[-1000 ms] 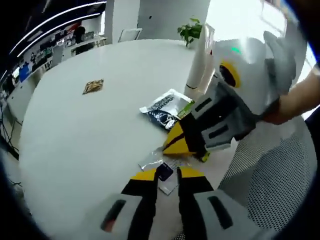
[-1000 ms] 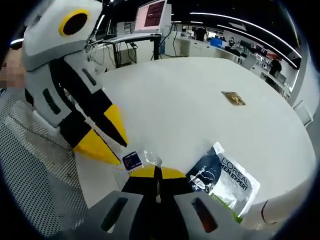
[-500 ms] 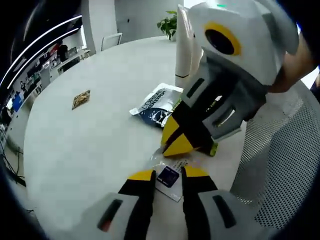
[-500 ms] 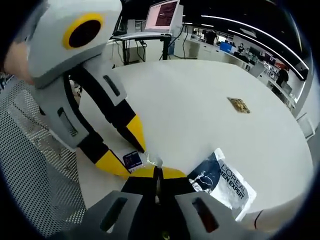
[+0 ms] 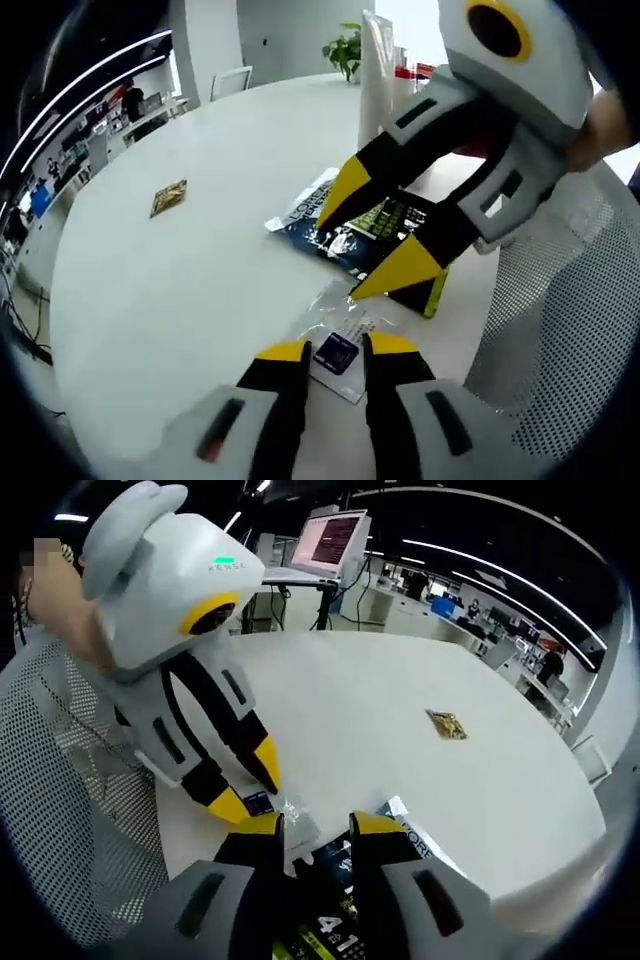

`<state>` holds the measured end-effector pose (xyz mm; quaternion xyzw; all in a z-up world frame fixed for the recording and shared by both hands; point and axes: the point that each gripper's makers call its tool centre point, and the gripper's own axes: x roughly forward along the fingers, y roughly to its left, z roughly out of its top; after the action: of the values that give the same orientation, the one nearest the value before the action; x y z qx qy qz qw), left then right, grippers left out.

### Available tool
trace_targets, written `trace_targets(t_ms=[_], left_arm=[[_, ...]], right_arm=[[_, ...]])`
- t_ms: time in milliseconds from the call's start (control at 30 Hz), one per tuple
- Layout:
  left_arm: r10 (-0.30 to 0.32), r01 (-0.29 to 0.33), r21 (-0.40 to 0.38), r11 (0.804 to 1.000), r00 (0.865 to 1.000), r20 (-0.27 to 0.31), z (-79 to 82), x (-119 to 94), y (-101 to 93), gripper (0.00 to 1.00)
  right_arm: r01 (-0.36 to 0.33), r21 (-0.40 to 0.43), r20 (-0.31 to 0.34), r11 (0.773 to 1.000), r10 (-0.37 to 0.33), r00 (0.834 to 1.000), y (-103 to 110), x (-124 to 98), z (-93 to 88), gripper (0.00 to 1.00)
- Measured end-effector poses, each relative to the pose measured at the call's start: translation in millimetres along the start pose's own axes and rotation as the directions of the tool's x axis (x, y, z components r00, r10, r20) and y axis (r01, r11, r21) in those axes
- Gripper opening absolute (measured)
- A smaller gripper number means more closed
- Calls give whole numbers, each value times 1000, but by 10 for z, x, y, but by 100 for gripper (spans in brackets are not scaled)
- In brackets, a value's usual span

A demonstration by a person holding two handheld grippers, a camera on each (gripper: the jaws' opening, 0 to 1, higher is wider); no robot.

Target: Arrange the skincare products in the storage area until every visible bottle or jar stands upright without overlapping.

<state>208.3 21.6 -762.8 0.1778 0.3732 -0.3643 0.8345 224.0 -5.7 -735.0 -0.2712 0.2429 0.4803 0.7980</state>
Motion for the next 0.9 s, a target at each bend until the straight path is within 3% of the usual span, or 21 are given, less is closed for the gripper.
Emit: trace_targets(t_ms=[467,900], left_arm=[[10,-10,-5,1000,1000,15,48,-15,65,26],[25,-24,-22,999,999,46,184,-165,25,35]], right_arm=[[9,11,4,1000,-9,1000,-14,-104,-41,29],[17,9,24,1000,-18,1000,58,-280,28,42]])
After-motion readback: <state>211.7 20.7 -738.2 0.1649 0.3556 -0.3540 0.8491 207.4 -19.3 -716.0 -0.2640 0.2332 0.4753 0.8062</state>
